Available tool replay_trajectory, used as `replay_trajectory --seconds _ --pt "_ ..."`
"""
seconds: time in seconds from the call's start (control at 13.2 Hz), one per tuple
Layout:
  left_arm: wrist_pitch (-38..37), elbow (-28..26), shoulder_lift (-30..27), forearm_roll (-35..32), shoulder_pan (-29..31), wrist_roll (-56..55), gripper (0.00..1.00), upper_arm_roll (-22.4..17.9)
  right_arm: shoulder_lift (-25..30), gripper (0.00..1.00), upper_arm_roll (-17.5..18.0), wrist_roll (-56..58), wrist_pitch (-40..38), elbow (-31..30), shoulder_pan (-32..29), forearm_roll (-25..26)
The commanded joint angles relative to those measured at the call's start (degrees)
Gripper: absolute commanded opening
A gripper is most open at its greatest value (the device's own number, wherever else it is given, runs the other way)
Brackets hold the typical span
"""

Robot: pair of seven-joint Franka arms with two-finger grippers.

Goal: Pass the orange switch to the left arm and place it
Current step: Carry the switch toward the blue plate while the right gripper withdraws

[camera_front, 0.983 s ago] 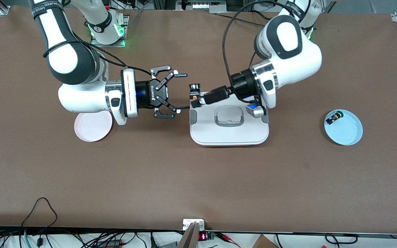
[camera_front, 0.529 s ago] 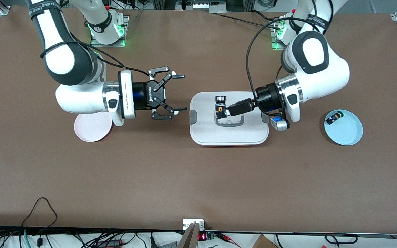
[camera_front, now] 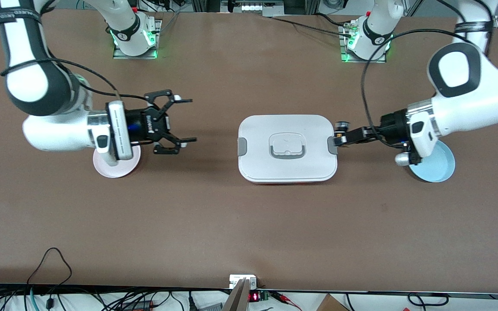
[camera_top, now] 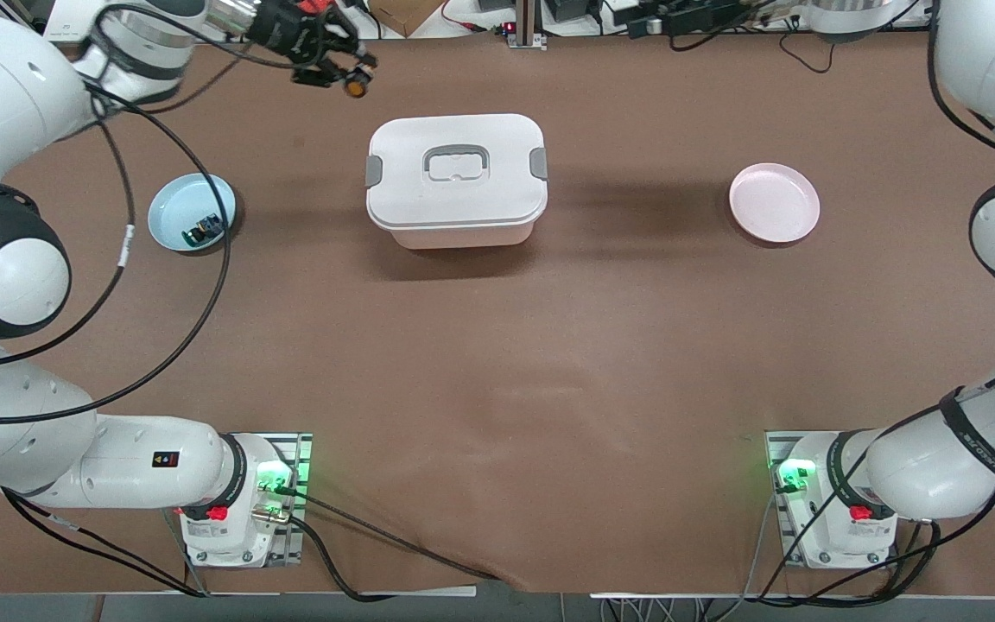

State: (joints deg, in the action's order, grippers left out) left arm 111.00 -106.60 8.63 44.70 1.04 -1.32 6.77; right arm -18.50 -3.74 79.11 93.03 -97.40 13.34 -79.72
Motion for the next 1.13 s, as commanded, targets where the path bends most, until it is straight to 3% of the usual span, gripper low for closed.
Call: replay_trajectory --seconds 0.0,0.3,0.53,0.76,1.06 --pt "-5.5 -1.5 -2.6 -11.9 3.2 0.9 0.0 -1.2 3.4 1.0 -4.3 -10.4 -5.2 -1.7 -0.1 9.5" --pt "-6.7 -4.4 -2.4 -31.1 8.4 2.8 0.0 -1.3 5.0 1.0 -5.6 -37.2 -2.4 -1.1 0.4 27.8" --pt "-5.9 -5.5 0.1 -38.6 13.3 6.1 0.0 -1.3 5.1 1.0 -5.3 -56.7 0.2 0.3 0.9 42.2" --pt "0.8 -5.6 5.9 -46.1 14.9 10.0 0.0 -2.5 5.6 1.0 -4.9 -73.2 -0.2 2.6 3.1 62.8" --pt "11.9 -5.5 12.3 -52.4 15.7 15.9 0.0 -5.5 8.7 1.0 -4.5 -84.9 -2.4 3.1 2.4 82.0"
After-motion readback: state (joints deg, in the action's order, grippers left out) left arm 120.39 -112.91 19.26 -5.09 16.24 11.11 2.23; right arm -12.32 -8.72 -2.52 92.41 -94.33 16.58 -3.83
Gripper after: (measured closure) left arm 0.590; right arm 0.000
